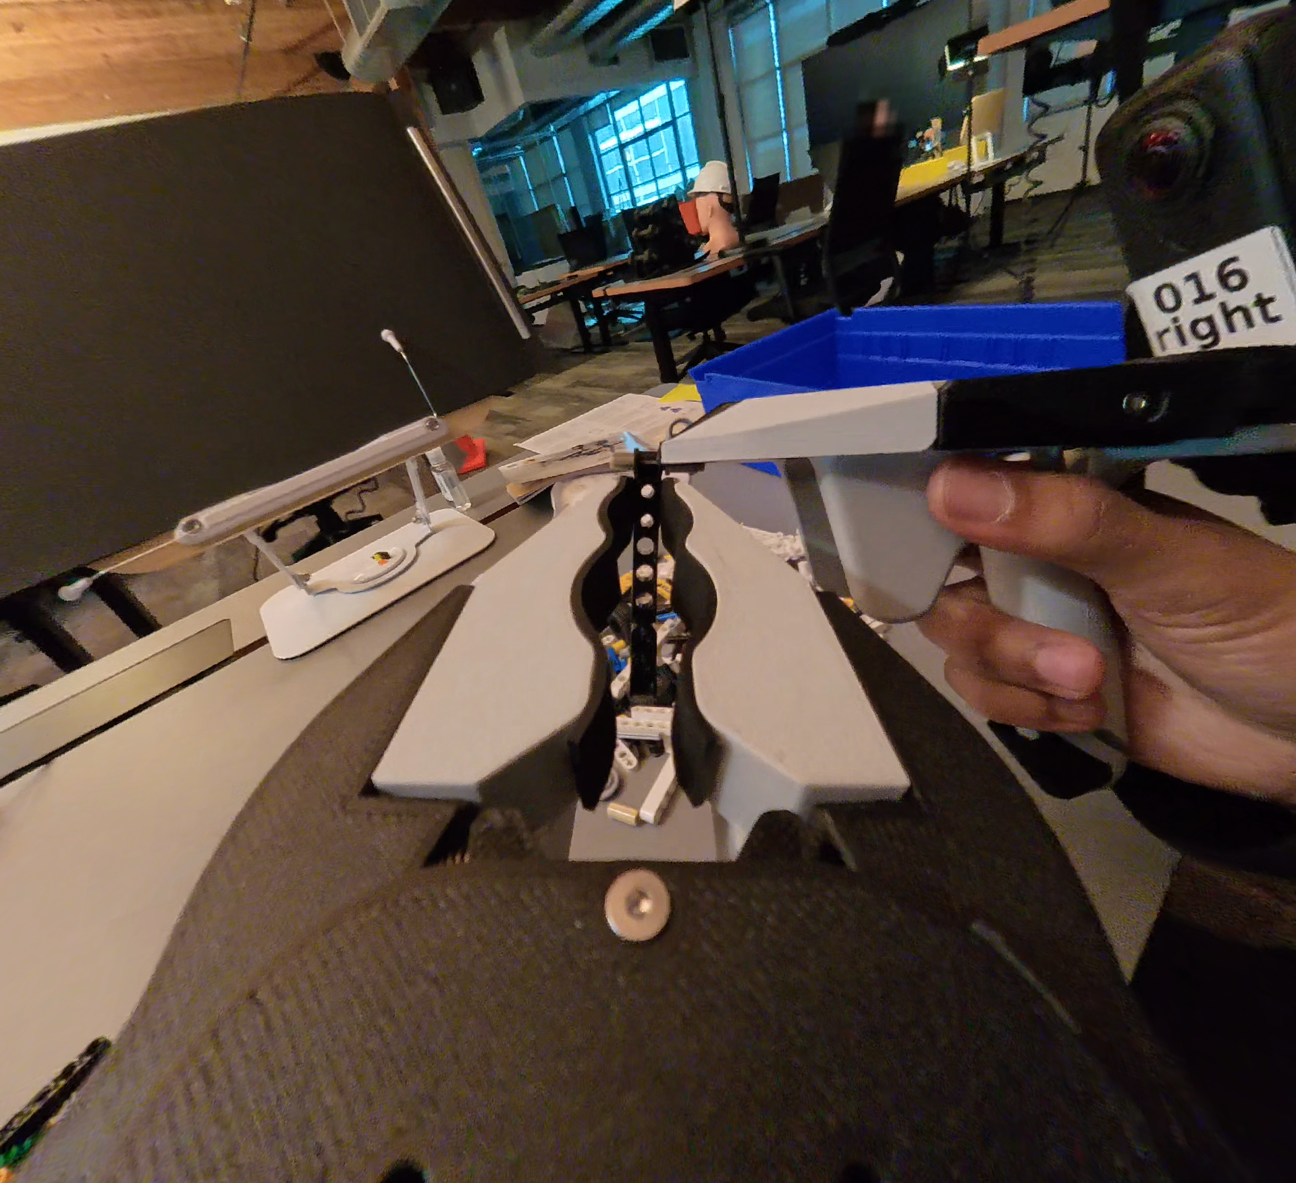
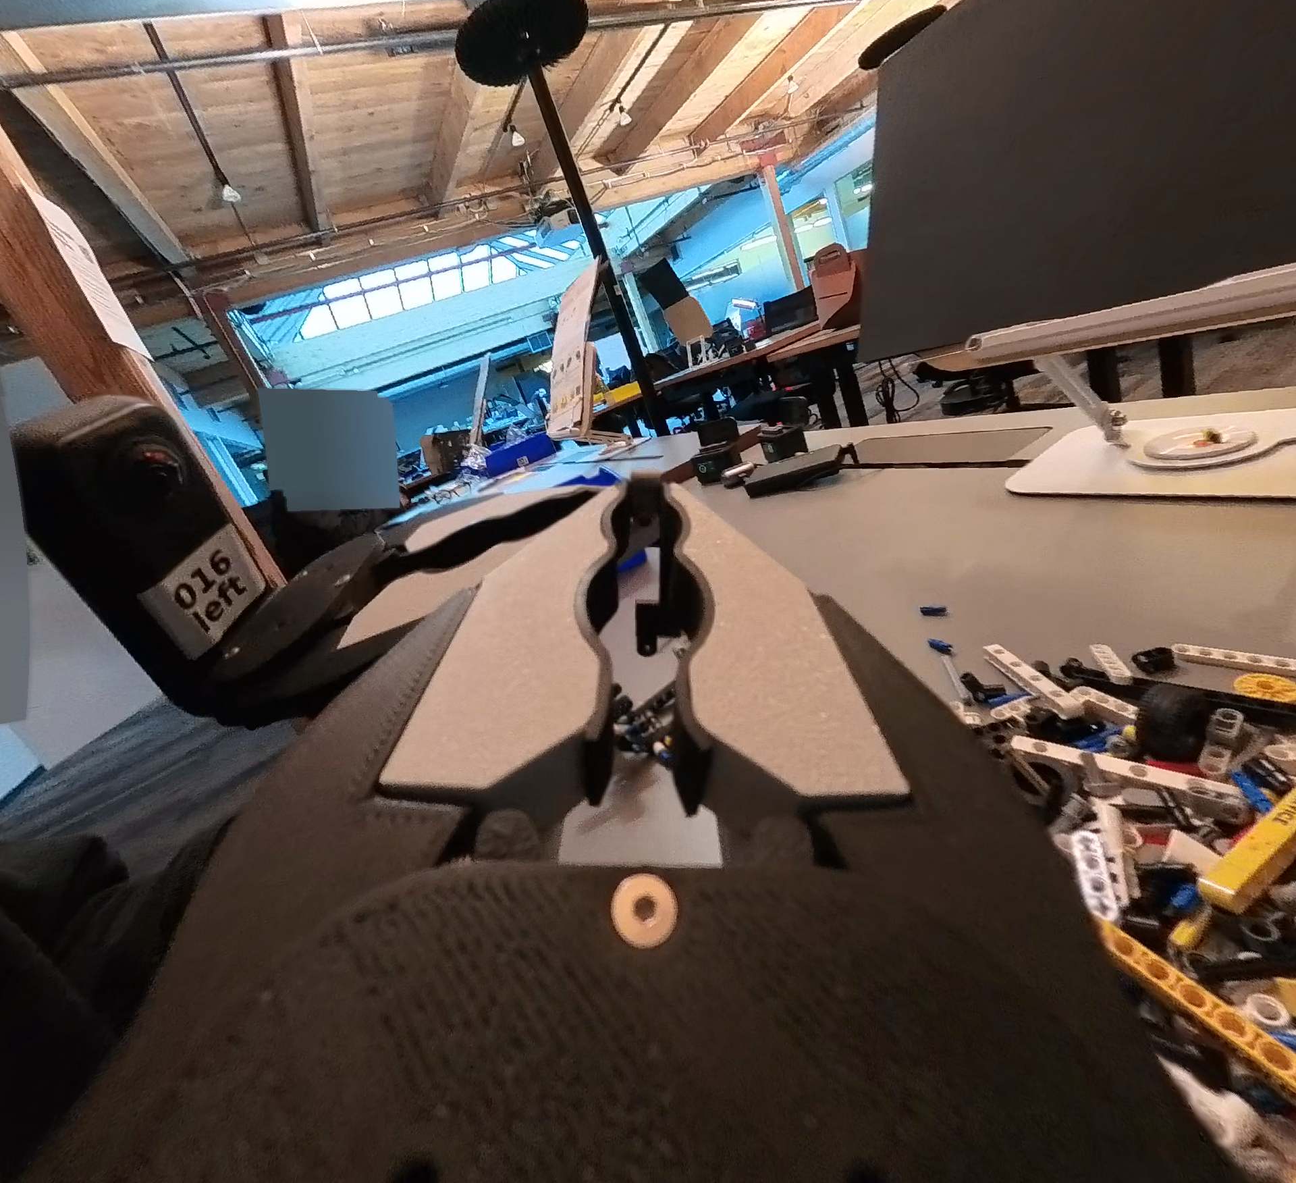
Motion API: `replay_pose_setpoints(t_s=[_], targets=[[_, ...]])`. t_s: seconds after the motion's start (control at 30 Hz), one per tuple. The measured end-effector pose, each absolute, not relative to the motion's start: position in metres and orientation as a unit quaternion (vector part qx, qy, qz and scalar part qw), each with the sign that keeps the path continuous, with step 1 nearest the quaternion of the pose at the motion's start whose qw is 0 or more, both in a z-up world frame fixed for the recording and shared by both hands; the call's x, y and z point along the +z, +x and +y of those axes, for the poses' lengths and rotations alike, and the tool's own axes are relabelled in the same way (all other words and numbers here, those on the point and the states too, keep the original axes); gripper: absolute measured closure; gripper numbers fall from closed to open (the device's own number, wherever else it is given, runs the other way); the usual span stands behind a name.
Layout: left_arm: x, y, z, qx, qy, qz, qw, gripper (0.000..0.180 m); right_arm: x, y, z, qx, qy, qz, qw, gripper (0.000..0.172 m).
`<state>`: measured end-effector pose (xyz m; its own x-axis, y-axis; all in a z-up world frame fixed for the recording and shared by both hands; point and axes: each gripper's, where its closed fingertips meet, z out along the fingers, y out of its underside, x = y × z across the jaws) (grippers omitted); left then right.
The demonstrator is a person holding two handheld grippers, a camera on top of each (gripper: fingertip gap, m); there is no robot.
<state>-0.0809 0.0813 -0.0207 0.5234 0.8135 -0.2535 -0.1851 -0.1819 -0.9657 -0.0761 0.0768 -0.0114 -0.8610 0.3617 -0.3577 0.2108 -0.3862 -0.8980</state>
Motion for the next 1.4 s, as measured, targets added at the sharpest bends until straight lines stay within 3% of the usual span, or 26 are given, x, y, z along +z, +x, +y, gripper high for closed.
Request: replay_pose_setpoints(t_s=[0.27, 0.53, 0.6, 0.67, 0.77, 0.93, 1.1, 1.27, 1.4], targets=[[-0.025, -0.096, 0.082, 0.438, -0.653, -0.248, 0.566, 0.176, -0.02, -0.087, 0.08, 0.751, -0.264, -0.588, 0.142, 0.167], [-0.023, -0.118, 0.1, 0.389, -0.657, -0.259, 0.592, 0.175, -0.021, -0.103, 0.102, 0.768, -0.299, -0.547, 0.144, 0.167], [0.003, -0.158, 0.025, 0.48, -0.566, -0.36, 0.566, 0.175, -0.018, -0.098, 0.118, 0.789, -0.302, -0.513, 0.151, 0.167], [0.025, -0.169, -0.028, 0.402, -0.525, -0.412, 0.626, 0.175, -0.014, -0.105, 0.139, 0.789, -0.311, -0.498, 0.181, 0.167], [0.046, -0.145, -0.008, 0.364, -0.517, -0.365, 0.683, 0.175, -0.024, -0.117, 0.134, 0.767, -0.302, -0.534, 0.188, 0.167], [0.035, -0.139, 0.003, 0.16, -0.451, -0.367, 0.798, 0.176, -0.119, -0.138, 0.109, 0.571, -0.308, -0.74, 0.178, 0.167], [0.026, -0.13, 0.013, 0.005, -0.401, -0.36, 0.842, 0.176, -0.123, -0.124, 0.09, 0.583, -0.276, -0.753, 0.131, 0.167], [0.024, -0.128, 0.017, -0.085, -0.365, -0.36, 0.854, 0.176, -0.144, -0.08, 0.047, 0.57, -0.227, -0.789, -0.024, 0.166], [0.019, -0.124, 0.023, -0.105, -0.366, -0.357, 0.853, 0.175, -0.178, -0.084, 0.045, 0.487, -0.225, -0.843, 0.041, 0.164]])
